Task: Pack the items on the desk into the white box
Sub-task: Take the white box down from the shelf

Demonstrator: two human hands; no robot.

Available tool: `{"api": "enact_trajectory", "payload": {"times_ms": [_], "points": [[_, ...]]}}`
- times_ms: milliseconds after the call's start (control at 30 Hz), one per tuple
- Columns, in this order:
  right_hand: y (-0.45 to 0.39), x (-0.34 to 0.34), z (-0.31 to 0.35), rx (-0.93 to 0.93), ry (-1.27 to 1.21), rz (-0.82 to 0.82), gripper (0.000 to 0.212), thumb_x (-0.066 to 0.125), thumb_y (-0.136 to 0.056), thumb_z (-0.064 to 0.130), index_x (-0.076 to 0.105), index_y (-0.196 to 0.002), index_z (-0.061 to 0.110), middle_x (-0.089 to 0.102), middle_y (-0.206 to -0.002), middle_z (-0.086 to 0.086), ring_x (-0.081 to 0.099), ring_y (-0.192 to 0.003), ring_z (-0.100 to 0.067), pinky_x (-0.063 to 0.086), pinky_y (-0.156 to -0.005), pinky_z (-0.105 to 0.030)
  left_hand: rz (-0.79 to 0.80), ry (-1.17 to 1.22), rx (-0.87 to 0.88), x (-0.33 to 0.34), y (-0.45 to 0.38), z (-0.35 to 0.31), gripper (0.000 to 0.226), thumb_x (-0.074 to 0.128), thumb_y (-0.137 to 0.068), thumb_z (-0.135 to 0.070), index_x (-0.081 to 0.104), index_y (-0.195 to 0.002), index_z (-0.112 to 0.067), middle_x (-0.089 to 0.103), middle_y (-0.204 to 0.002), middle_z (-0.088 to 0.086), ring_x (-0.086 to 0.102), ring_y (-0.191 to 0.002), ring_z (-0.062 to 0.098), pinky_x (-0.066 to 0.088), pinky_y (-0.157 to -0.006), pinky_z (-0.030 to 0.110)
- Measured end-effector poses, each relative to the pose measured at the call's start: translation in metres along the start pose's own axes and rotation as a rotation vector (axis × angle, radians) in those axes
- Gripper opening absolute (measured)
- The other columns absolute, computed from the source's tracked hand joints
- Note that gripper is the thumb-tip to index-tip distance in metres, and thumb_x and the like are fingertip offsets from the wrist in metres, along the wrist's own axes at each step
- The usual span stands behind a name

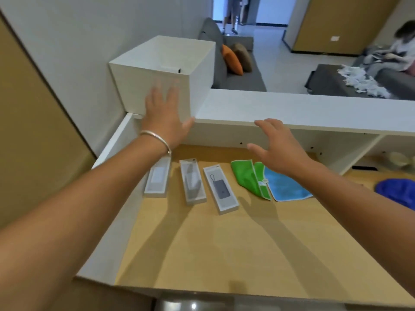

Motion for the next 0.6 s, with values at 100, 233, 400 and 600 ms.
{"api": "enact_trajectory", "payload": {"times_ms": [100,233,400,600], "points": [[0.002,-0.001,-0.015,0.054,0.003,-0.007,0.066,0.057,-0.09,0.046,0.033,-0.146,0.02,0.033,-0.15,-0.006,0.03,-0.138,-0.023,0.031,-0.112,-0.044,-0.148,-0.027,0.022,-0.011,-0.035,-0.005,0.089,0.067,-0.081,-0.046,0.013,-0.15,-0.027,0.004,-0.16,0.012,0.007,-0.145,0.037,0.035,-0.104,0.055],[0.001,0.0,-0.035,0.109,0.002,-0.025,0.065,0.061,-0.089,0.043,0.038,-0.144,0.018,0.038,-0.146,-0.007,0.035,-0.134,-0.024,0.032,-0.111,-0.042,-0.022,-0.185,0.016,-0.004,-0.084,-0.002,0.083,0.061,-0.079,-0.06,0.031,-0.144,-0.018,0.031,-0.149,0.016,0.024,-0.139,0.038,0.039,-0.101,0.055],[0.003,0.006,-0.06,0.174,-0.031,-0.032,0.064,0.06,-0.089,0.044,0.038,-0.143,0.02,0.039,-0.145,-0.007,0.035,-0.134,-0.024,0.031,-0.11,-0.041,-0.036,-0.319,0.1,0.001,-0.109,-0.007,0.07,0.056,-0.081,-0.063,0.058,-0.119,-0.004,0.059,-0.111,0.023,0.049,-0.11,0.042,0.039,-0.093,0.049],[0.012,-0.002,-0.086,0.191,-0.042,-0.041,0.063,0.06,-0.088,0.045,0.039,-0.143,0.02,0.039,-0.144,-0.006,0.035,-0.134,-0.023,0.029,-0.108,-0.036,0.003,-0.301,0.123,-0.004,-0.107,-0.016,0.059,0.057,-0.083,-0.059,0.06,-0.083,0.0,0.06,-0.079,0.019,0.055,-0.081,0.037,0.04,-0.089,0.045]]}}
Point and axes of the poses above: each hand's wrist, its own y-axis away from the middle knuckle, its own x-axis out of the palm, z = x × y, the point moved 7 cm from there along -y, towards the middle knuckle
